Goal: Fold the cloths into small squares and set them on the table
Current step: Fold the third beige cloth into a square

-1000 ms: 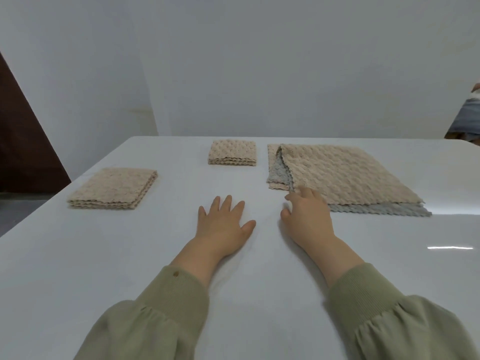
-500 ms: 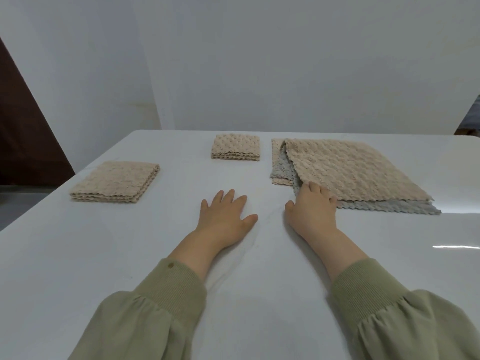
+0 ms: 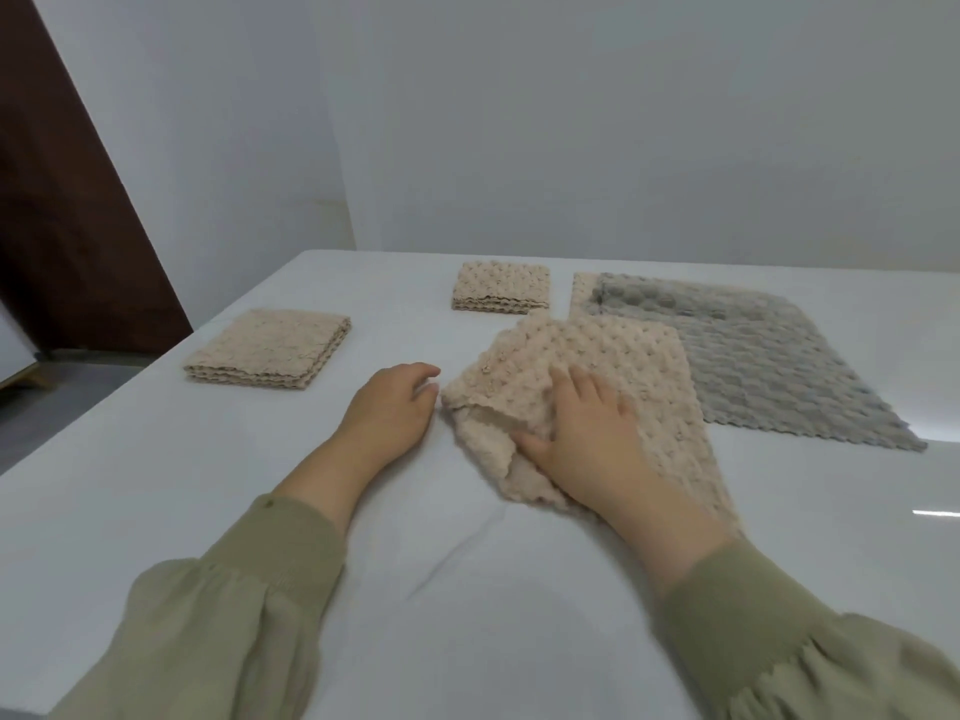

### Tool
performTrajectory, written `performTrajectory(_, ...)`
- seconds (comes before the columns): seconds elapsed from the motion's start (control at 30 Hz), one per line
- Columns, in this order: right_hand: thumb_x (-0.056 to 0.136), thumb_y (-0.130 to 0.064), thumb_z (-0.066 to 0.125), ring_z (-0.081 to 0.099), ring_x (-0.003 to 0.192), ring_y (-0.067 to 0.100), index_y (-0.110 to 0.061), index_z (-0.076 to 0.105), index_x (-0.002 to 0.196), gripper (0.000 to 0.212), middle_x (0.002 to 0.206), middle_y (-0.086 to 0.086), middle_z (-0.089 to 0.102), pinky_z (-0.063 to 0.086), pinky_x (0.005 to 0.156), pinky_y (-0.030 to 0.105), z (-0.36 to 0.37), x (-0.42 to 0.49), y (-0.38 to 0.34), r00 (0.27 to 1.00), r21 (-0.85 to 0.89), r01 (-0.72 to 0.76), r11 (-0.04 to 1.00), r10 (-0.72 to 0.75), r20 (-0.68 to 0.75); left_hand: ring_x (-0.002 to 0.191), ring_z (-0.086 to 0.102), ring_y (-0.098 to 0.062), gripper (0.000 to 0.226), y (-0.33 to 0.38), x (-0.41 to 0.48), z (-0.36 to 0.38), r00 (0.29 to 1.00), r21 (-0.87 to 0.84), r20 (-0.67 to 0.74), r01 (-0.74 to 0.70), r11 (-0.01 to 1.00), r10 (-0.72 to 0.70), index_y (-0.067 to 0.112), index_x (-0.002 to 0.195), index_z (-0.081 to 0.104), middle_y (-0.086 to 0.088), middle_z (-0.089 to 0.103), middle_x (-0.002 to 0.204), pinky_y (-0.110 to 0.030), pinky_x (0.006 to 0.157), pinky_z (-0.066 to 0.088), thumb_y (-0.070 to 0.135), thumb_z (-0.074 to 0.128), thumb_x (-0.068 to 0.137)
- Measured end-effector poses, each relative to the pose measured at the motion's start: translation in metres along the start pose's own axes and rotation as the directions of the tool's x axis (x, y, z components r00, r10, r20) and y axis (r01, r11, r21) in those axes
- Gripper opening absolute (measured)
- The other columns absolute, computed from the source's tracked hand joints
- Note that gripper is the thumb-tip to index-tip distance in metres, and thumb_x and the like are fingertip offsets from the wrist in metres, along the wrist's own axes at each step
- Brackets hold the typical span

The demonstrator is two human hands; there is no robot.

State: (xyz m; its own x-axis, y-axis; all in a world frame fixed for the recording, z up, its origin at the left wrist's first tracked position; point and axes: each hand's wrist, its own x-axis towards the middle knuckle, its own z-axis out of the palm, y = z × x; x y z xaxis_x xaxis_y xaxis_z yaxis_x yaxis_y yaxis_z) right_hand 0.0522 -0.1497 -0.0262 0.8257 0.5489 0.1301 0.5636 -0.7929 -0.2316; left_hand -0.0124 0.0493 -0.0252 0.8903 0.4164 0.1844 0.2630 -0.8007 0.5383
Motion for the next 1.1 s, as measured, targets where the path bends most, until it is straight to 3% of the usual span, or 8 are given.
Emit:
performTrajectory(0.13, 0.094, -0.045, 0.039, 0.042, 0.124, 0.025, -0.017, 0.051, 0.118, 0.039, 0.129, 0.003, 0.053, 0.027, 0.108, 0.051, 0.002, 0.005, -0.003, 0.999, 0.003, -0.013, 1.000, 0.013, -0.038, 0.123, 0.049, -0.017, 0.034, 0.005, 0.002, 0.001, 1.000, -0.017, -0.022, -0.001, 1.000, 0.001, 0.017, 0.129, 0.055, -0.001, 0.055, 0.133, -0.026, 0.099, 0.034, 0.023, 0.043, 0.099)
performTrajectory(0.23, 0.093, -0.024, 0.043, 0.049, 0.100, 0.025, -0.018, 0.044, 0.085, 0.010, 0.097, 0.001, 0.057, 0.038, 0.085, 0.037, 0.002, 0.003, -0.016, 0.993, 0.076, 0.065, 0.995, -0.057, -0.107, 0.120, 0.050, -0.015, 0.032, 0.009, 0.004, -0.004, 0.994, -0.093, -0.100, 0.039, 0.995, -0.049, 0.017, 0.125, 0.059, 0.002, 0.057, 0.132, -0.024, 0.096, 0.034, 0.024, 0.041, 0.099)
performTrajectory(0.33, 0.086, -0.012, 0.046, 0.047, 0.083, 0.024, -0.016, 0.039, 0.072, 0.015, 0.076, -0.001, 0.047, 0.031, 0.064, 0.032, 0.007, 0.001, -0.030, 0.976, 0.114, 0.175, 0.978, -0.157, -0.148, 0.119, 0.050, -0.013, 0.031, 0.007, 0.007, -0.009, 0.986, -0.140, -0.128, 0.089, 0.986, -0.107, 0.018, 0.123, 0.060, 0.004, 0.058, 0.129, -0.022, 0.093, 0.034, 0.024, 0.042, 0.098)
performTrajectory(0.5, 0.085, -0.021, 0.049, 0.048, 0.067, 0.021, -0.016, 0.046, 0.066, 0.020, 0.061, 0.000, 0.050, 0.035, 0.052, 0.031, 0.006, -0.005, -0.054, 0.950, 0.271, 0.308, 0.912, -0.283, -0.128, 0.109, 0.055, -0.016, 0.029, -0.005, 0.015, -0.022, 0.972, -0.215, -0.070, 0.206, 0.955, -0.225, 0.018, 0.116, 0.065, 0.001, 0.063, 0.120, -0.026, 0.087, 0.039, 0.021, 0.045, 0.094)
performTrajectory(0.63, 0.091, -0.034, 0.040, 0.060, 0.078, 0.018, -0.016, 0.065, 0.090, 0.031, 0.081, -0.001, 0.068, 0.048, 0.076, 0.035, 0.003, -0.006, -0.059, 0.914, 0.211, 0.351, 0.912, -0.284, -0.291, 0.101, 0.060, -0.016, 0.023, -0.011, 0.015, -0.026, 0.972, -0.273, -0.028, 0.217, 0.937, -0.233, 0.019, 0.108, 0.068, 0.002, 0.066, 0.111, -0.029, 0.086, 0.044, 0.025, 0.054, 0.091)
performTrajectory(0.77, 0.096, -0.039, 0.035, 0.037, 0.131, 0.023, -0.017, 0.051, 0.130, 0.043, 0.140, 0.004, 0.048, 0.017, 0.114, 0.048, 0.004, 0.002, -0.042, 0.971, -0.005, 0.198, 0.980, -0.196, -0.136, 0.097, 0.060, -0.017, 0.036, -0.009, 0.013, -0.025, 0.975, -0.144, 0.015, 0.222, 0.964, -0.222, 0.020, 0.121, 0.060, 0.001, 0.064, 0.110, -0.032, 0.086, 0.048, 0.031, 0.060, 0.087)
performTrajectory(0.87, 0.096, -0.049, 0.026, 0.021, 0.140, 0.023, -0.021, 0.036, 0.141, 0.055, 0.151, 0.003, 0.030, 0.007, 0.115, 0.052, 0.010, 0.005, -0.035, 0.991, -0.054, 0.129, 0.990, -0.127, 0.041, 0.086, 0.059, -0.017, 0.037, -0.001, 0.010, -0.018, 0.984, -0.074, 0.035, 0.175, 0.982, -0.172, 0.019, 0.124, 0.059, -0.002, 0.066, 0.105, -0.030, 0.076, 0.047, 0.029, 0.060, 0.087)
performTrajectory(1.1, 0.096, -0.049, 0.026, 0.020, 0.141, 0.022, -0.022, 0.034, 0.143, 0.055, 0.153, 0.002, 0.027, 0.007, 0.116, 0.052, 0.011, 0.006, -0.035, 0.992, -0.045, 0.118, 0.992, -0.116, 0.049, 0.106, 0.058, -0.022, 0.041, -0.001, 0.008, -0.017, 0.983, 0.018, -0.124, 0.142, 0.990, -0.139, 0.024, 0.120, 0.063, 0.001, 0.065, 0.115, -0.028, 0.083, 0.044, 0.006, 0.055, 0.083)
